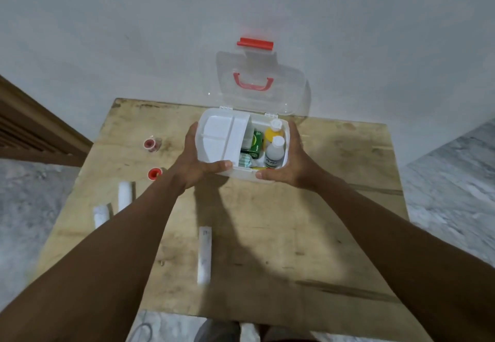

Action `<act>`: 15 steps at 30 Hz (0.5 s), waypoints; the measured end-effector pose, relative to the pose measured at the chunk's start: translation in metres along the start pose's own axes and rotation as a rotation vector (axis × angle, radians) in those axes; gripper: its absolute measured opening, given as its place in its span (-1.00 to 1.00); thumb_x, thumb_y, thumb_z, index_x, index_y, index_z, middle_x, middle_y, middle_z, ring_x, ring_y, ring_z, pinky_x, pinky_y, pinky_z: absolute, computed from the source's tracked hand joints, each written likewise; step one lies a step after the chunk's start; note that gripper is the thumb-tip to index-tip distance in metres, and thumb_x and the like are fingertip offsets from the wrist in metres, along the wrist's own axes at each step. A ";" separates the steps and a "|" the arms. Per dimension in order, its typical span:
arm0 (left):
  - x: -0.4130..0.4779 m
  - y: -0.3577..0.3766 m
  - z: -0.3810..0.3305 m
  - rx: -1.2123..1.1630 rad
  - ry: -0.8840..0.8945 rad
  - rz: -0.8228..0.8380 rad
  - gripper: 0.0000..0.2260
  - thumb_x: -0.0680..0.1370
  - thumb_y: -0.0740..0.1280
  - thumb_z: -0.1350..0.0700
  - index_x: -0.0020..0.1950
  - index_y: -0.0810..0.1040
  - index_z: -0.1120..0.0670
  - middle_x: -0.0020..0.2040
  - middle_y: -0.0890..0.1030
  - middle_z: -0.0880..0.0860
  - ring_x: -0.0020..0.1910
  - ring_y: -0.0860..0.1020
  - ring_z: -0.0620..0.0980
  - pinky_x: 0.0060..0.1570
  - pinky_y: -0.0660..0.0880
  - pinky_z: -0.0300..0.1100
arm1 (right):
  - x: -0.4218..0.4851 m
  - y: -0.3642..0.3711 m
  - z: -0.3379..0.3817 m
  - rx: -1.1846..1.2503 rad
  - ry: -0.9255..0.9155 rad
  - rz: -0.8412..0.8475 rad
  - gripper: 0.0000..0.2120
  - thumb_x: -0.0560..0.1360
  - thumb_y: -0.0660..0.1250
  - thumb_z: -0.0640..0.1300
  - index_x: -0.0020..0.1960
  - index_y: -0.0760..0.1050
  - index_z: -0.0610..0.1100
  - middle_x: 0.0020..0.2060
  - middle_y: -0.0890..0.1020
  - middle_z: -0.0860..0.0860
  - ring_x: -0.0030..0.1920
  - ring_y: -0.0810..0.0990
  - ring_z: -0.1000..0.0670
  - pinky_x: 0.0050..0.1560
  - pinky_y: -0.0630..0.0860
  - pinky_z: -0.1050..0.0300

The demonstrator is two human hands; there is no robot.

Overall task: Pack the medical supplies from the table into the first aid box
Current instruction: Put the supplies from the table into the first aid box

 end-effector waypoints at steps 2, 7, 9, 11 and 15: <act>0.000 0.001 0.000 0.004 0.011 -0.001 -0.22 0.27 0.56 0.13 0.34 0.20 -0.13 0.23 0.36 -0.17 0.11 0.40 -0.46 0.01 0.56 -0.28 | 0.003 0.001 0.001 0.003 0.009 0.027 0.35 0.11 0.70 0.08 0.55 -0.18 -0.10 0.43 0.35 0.06 0.45 0.37 -0.02 0.39 0.37 -0.23; 0.001 0.000 0.010 0.000 0.008 0.000 -0.13 0.31 0.59 0.12 0.44 0.11 -0.03 0.32 0.33 -0.07 0.23 0.39 -0.23 0.10 0.52 -0.21 | 0.001 0.002 0.007 -0.049 0.040 0.002 0.44 0.02 0.66 0.28 0.54 -0.24 -0.05 0.47 0.27 0.08 0.50 0.27 0.01 0.43 0.33 -0.17; 0.004 -0.001 0.018 0.010 -0.014 -0.008 -0.07 0.32 0.61 0.12 0.50 0.07 0.00 0.37 0.31 -0.03 0.31 0.37 -0.06 0.22 0.49 -0.03 | 0.001 0.003 0.011 -0.062 0.031 0.001 0.34 0.04 0.66 0.25 0.52 -0.14 -0.01 0.39 0.32 0.09 0.43 0.34 0.03 0.40 0.38 -0.12; 0.004 -0.003 0.020 0.028 -0.009 -0.017 -0.03 0.28 0.63 0.05 0.51 0.08 0.00 0.39 0.32 -0.02 0.36 0.35 -0.01 0.28 0.47 0.07 | 0.003 0.002 0.011 -0.046 0.022 -0.010 0.26 0.04 0.68 0.19 0.49 -0.06 0.08 0.37 0.31 0.11 0.41 0.35 0.07 0.39 0.40 -0.10; 0.000 -0.002 0.017 0.029 -0.001 -0.020 -0.06 0.27 0.62 0.01 0.48 0.09 0.00 0.38 0.33 -0.02 0.36 0.36 -0.02 0.28 0.46 0.12 | 0.005 0.000 0.008 -0.024 0.034 0.017 0.21 0.09 0.71 0.03 0.48 -0.04 0.17 0.36 0.30 0.16 0.35 0.39 0.19 0.35 0.45 0.00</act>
Point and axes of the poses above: each hand's wrist, its own x-axis towards the middle knuckle, its own y-axis out of the palm, z = x × y, the point moved 5 cm from there along x, towards the middle knuckle
